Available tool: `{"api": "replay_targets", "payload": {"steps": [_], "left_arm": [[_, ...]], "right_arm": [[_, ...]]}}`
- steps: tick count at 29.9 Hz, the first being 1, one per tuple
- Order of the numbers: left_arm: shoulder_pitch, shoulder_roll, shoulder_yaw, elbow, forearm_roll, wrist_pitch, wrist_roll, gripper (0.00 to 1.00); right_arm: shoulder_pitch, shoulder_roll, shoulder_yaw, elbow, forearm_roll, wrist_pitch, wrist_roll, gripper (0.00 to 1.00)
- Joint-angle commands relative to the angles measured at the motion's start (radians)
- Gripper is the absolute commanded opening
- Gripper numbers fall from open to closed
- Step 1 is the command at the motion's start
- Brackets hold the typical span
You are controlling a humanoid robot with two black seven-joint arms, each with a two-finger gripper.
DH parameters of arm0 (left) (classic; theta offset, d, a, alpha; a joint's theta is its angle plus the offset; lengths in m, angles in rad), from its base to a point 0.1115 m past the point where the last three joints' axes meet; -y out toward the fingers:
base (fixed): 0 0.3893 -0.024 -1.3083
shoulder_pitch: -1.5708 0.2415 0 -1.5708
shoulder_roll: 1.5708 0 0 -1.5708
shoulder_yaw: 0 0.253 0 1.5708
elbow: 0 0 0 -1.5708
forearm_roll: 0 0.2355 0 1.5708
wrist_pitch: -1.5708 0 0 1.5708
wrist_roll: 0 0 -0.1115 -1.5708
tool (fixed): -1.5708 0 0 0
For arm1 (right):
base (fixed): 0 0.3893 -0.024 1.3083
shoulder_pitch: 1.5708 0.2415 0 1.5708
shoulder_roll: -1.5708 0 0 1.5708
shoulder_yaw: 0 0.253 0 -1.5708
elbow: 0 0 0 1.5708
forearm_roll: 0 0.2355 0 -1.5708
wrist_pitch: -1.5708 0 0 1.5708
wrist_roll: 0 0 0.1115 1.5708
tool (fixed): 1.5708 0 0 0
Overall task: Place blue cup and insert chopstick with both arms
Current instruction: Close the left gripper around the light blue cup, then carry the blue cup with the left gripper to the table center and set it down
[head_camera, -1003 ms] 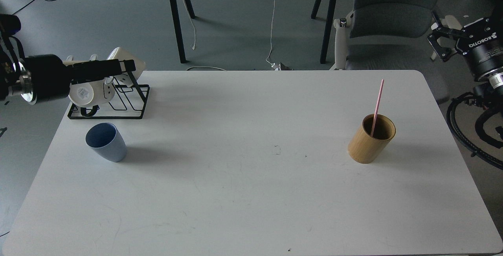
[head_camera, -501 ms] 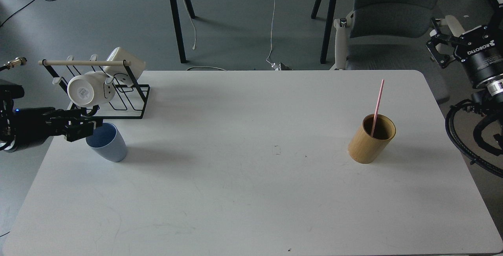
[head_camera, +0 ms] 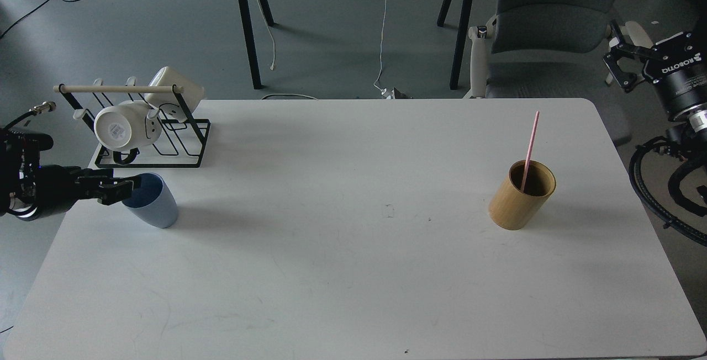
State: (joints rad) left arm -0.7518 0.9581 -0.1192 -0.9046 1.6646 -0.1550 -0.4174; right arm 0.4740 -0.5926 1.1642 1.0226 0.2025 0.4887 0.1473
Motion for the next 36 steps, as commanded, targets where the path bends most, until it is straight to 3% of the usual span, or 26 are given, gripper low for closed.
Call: {"api": "replay_targets", "payload": {"steps": [1,11,17,21,27,30,36], "left_arm": [[0.000,-0.013,0.004,0.024,0.000,0.000,-0.015,0.53],[0.000,-0.055,0.016,0.039,0.000,0.000,-0.015,0.46],[0.006,-0.070,0.016,0.068,0.001,0.000,-0.017,0.16],[0.011,-0.090,0.016,0.099,0.000,-0.001,-0.026,0.07],[0.002,-0.088,0.015,0.092,-0.002,-0.005,-0.041,0.03],[-0.006,-0.081,0.010,0.067,-0.002,-0.008,-0.071,0.00],[-0.090,-0.051,0.013,-0.005,0.001,-0.056,-0.071,0.00]], "right_arm": [[0.000,0.002,0.000,0.001,0.000,0.000,0.000,1.00],[0.005,0.002,0.000,0.001,0.000,0.000,0.000,1.00],[0.005,-0.001,0.000,-0.002,0.000,0.000,0.000,1.00],[0.005,-0.001,0.000,-0.002,0.000,0.000,0.000,1.00],[0.005,-0.003,0.000,-0.004,-0.002,0.000,0.000,1.00],[0.006,-0.003,0.000,-0.002,-0.002,0.000,0.000,1.00],[0.009,-0.004,0.003,-0.004,-0.002,0.000,0.000,1.00]]}}
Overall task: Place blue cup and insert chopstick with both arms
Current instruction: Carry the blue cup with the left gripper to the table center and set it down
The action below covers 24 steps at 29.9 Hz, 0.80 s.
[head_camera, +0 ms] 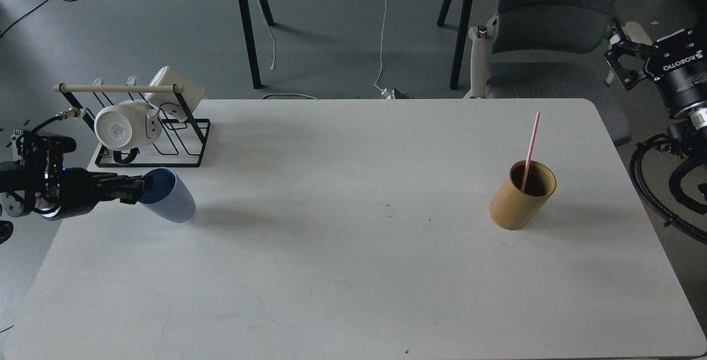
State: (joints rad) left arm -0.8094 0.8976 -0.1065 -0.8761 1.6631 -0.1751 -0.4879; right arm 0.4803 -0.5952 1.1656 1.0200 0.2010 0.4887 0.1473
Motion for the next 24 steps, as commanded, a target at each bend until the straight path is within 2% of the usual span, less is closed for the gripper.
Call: {"api": "replay_targets", "payload": {"steps": [1,5,9,12,15,17,22,24], "left_arm": [[-0.060,0.009,0.001,-0.062,0.012,-0.067,-0.001,0.00],[-0.155,0.006,-0.002,-0.211,0.092,-0.188,0.005,0.00],[-0.267,-0.015,-0.002,-0.400,0.138,-0.309,0.086,0.00],[-0.338,-0.093,-0.002,-0.477,0.141,-0.314,0.138,0.00],[-0.364,-0.236,-0.002,-0.489,0.182,-0.314,0.204,0.00],[-0.379,-0.314,-0.001,-0.488,0.252,-0.314,0.233,0.00],[-0.363,-0.518,0.011,-0.475,0.426,-0.314,0.249,0.00],[-0.353,-0.568,0.059,-0.466,0.478,-0.314,0.249,0.00]], "right_arm": [[0.007,-0.006,0.002,-0.003,-0.003,0.000,0.000,1.00],[0.079,-0.035,-0.001,-0.006,-0.011,0.000,0.000,1.00],[0.162,-0.051,-0.011,-0.009,-0.011,-0.050,-0.005,1.00],[0.198,-0.051,-0.023,-0.009,-0.012,-0.078,-0.009,1.00],[0.213,-0.046,-0.035,-0.005,-0.012,-0.104,-0.009,1.00],[0.222,-0.041,-0.040,-0.004,-0.012,-0.117,-0.009,1.00],[0.227,-0.038,-0.040,-0.003,-0.012,-0.147,-0.009,1.00],[0.227,-0.043,-0.037,0.000,-0.011,-0.154,-0.009,1.00]]}}
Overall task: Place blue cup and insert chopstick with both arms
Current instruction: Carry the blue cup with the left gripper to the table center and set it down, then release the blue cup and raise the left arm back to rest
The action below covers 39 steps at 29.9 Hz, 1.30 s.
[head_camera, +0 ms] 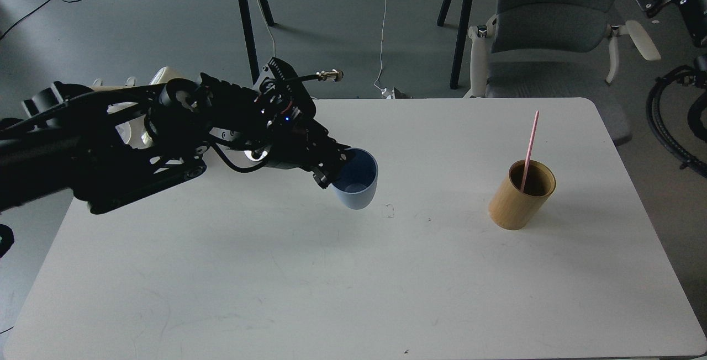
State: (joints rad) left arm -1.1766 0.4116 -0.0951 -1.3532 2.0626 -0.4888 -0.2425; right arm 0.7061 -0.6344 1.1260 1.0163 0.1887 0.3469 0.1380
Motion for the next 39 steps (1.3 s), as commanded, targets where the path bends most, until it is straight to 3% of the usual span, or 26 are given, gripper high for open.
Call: {"api": "replay_targets", "payload": {"steps": [1,6,10,19,26,34,37,39], "left_arm": [[0.020,-0.097,0.072,0.019,0.092,0.000,0.003,0.00],[0.060,-0.161,0.083,0.075,0.103,0.000,0.008,0.00],[0.089,-0.189,0.081,0.144,0.102,0.000,0.046,0.01],[0.130,-0.200,0.063,0.163,0.090,0.000,0.043,0.05],[0.135,-0.192,0.038,0.163,0.088,0.000,0.037,0.20],[0.137,-0.181,0.037,0.163,0.054,0.000,0.035,0.28],[0.137,-0.180,0.005,0.163,0.051,0.000,0.040,0.42],[0.144,-0.180,-0.049,0.163,0.022,0.000,0.046,0.66]], "right_arm": [[0.001,-0.005,0.005,0.004,0.002,-0.016,0.000,1.00],[0.004,-0.011,0.006,0.008,0.002,-0.022,-0.001,1.00],[0.004,-0.011,0.006,0.014,0.002,-0.023,0.000,1.00],[0.004,-0.013,0.005,0.037,0.002,-0.029,0.000,1.00],[0.003,-0.011,0.003,0.037,0.002,-0.029,0.000,1.00],[0.003,-0.011,0.003,0.039,0.002,-0.029,0.000,1.00],[0.000,-0.013,0.003,0.044,0.002,-0.029,0.000,1.00],[-0.007,-0.019,0.005,0.054,0.002,-0.026,0.000,1.00]]}}
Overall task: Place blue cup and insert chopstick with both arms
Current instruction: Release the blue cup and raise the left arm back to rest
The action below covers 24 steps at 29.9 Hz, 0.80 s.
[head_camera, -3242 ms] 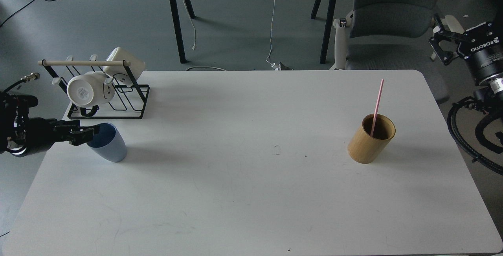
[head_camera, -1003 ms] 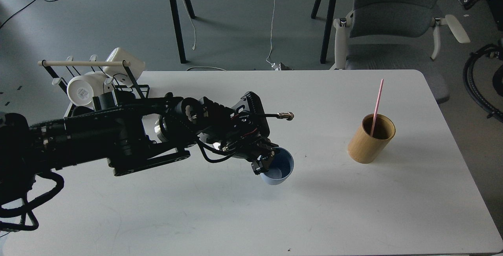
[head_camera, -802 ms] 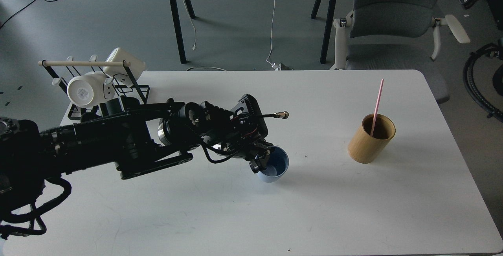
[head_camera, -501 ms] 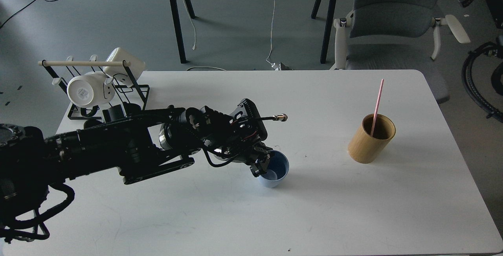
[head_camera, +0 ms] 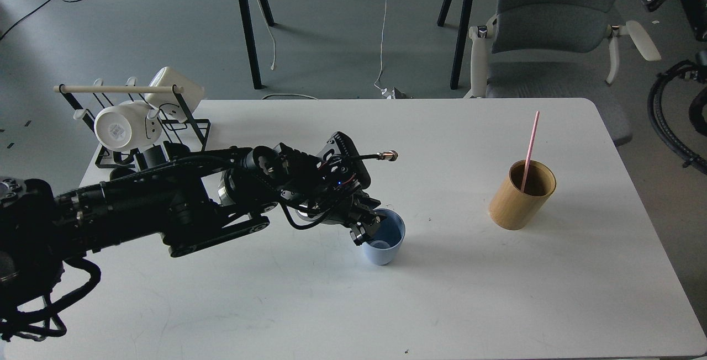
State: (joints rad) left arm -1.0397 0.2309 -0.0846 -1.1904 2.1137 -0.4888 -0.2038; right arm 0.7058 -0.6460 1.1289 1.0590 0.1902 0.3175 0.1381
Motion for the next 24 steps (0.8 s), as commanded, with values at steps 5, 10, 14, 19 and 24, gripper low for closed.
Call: {"api": "replay_targets", "payload": {"steps": [5,10,14,19,24], "left_arm": [[0.030,0.044,-0.208,0.000,-0.229,0.000,0.006,0.93],[0.032,0.088,-0.358,0.000,-0.513,0.000,-0.006,0.99],[0.035,0.126,-0.449,0.015,-0.746,0.000,-0.011,0.99],[0.059,0.176,-0.556,0.052,-1.108,0.000,-0.064,0.99],[0.072,0.174,-0.619,0.228,-1.458,0.000,-0.149,0.99]], "right_arm": [[-0.035,-0.095,-0.011,0.074,-0.032,0.014,0.000,1.00],[-0.045,-0.171,-0.021,0.147,-0.152,0.000,0.001,1.00],[-0.045,-0.231,-0.057,0.194,-0.250,-0.050,0.000,1.00],[-0.045,-0.310,-0.138,0.251,-0.451,-0.115,0.001,1.00],[-0.045,-0.389,-0.216,0.315,-0.679,-0.192,0.001,0.99]]}}
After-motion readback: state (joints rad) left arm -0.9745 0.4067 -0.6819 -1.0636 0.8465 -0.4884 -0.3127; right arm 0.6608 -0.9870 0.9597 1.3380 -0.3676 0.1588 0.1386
